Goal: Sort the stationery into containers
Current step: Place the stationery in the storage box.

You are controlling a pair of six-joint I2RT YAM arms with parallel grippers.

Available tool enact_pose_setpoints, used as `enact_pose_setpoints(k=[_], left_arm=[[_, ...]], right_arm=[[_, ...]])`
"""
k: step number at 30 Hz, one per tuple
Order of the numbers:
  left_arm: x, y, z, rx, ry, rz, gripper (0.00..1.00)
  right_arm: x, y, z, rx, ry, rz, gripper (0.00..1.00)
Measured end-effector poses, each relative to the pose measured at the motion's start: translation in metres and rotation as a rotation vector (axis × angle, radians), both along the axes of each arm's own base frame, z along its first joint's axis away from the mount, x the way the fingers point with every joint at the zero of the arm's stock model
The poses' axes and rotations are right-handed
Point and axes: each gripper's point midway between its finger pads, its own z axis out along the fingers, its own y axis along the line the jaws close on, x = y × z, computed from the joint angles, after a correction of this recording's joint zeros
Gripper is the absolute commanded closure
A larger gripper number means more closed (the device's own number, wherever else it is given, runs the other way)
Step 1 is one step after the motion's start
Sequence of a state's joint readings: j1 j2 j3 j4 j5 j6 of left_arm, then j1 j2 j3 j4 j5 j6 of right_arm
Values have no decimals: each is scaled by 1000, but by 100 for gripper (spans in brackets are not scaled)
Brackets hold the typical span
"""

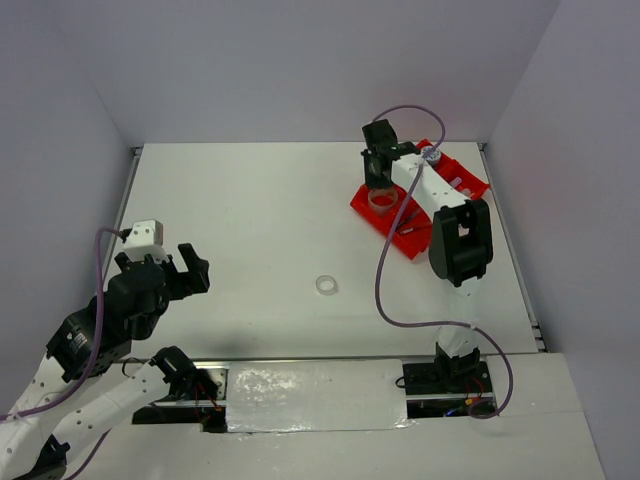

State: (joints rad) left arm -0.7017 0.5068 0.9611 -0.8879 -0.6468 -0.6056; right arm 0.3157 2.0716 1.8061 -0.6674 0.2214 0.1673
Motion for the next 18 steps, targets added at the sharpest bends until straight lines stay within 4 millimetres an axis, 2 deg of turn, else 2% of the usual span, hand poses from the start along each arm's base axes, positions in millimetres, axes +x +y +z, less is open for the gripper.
enact_pose_setpoints(k=[2,3,8,12,14,18], left_arm=[[0,0,0,-1,0,-1,1],[0,0,0,-1,0,-2,1],[0,-1,1,-7,-5,-4,1],[0,-1,1,-9,-7,-4,1],[0,-1,1,-9,-8,-4,1],[0,0,1,-10,-8,0,1]], right_arm=[[0,0,0,4,-1,-4,60],[0,0,0,5,2,-4,53],[-1,3,2,29,9,2,47],[-10,19,18,60,-19,56,43],[-29,35,28,76,-33,119,43],[-94,95,47,123,-44,324,48]])
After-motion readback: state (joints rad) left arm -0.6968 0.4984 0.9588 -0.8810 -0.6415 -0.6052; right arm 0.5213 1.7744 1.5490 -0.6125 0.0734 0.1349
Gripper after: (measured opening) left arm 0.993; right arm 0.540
